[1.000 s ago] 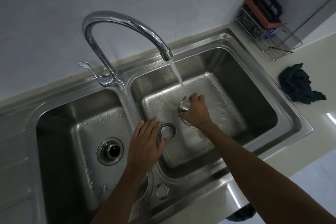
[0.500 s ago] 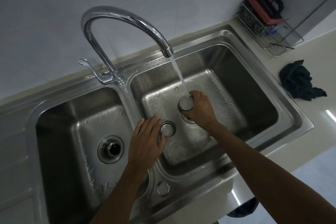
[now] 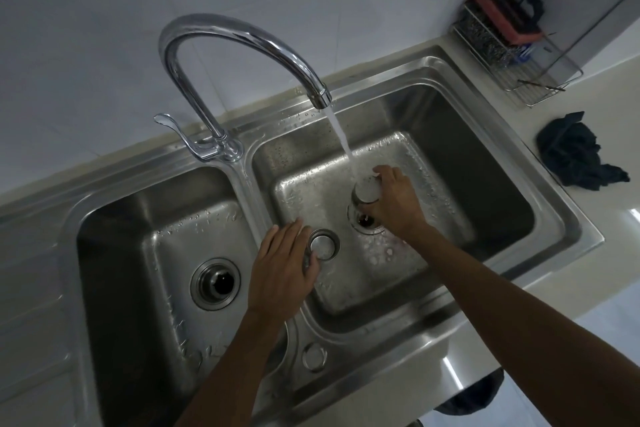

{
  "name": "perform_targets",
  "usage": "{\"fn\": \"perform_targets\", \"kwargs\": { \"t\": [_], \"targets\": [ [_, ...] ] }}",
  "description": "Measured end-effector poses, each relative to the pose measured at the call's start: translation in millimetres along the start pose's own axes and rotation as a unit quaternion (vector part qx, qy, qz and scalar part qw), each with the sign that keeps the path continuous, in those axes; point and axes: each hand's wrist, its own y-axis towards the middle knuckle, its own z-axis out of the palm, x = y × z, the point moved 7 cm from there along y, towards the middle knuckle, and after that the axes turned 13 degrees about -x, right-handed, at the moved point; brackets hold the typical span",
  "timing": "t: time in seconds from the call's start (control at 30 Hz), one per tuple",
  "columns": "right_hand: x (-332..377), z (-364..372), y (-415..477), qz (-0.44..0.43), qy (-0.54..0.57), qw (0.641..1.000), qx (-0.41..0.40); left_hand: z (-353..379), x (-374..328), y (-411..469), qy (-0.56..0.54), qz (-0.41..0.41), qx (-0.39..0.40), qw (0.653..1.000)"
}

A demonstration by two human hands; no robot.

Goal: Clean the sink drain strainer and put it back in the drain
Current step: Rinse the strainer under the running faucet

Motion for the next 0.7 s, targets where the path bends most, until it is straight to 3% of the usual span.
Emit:
{"fn": "perform_targets", "kwargs": {
  "t": [0.17,0.37,0.57,0.7],
  "targets": [
    [21,9,-11,-0.035,0.026,0.999,0.009,1,1,-2,0.002,-0.001,0.003,1.000],
    [12,3,-1,-0.007,-0.004,1.000,0.001,2,1,0,0.003,-0.005,0.006,1.000],
    [28,16,-27,-0.061,-0.013,0.998,0.012,2,2,-1,0.009,-0.004,0.012,1.000],
    [14,10,-15,-0.043,-0.047,0.998,0.004,1,1,1,0.000,-0.003,0.006,1.000]
  ]
}}
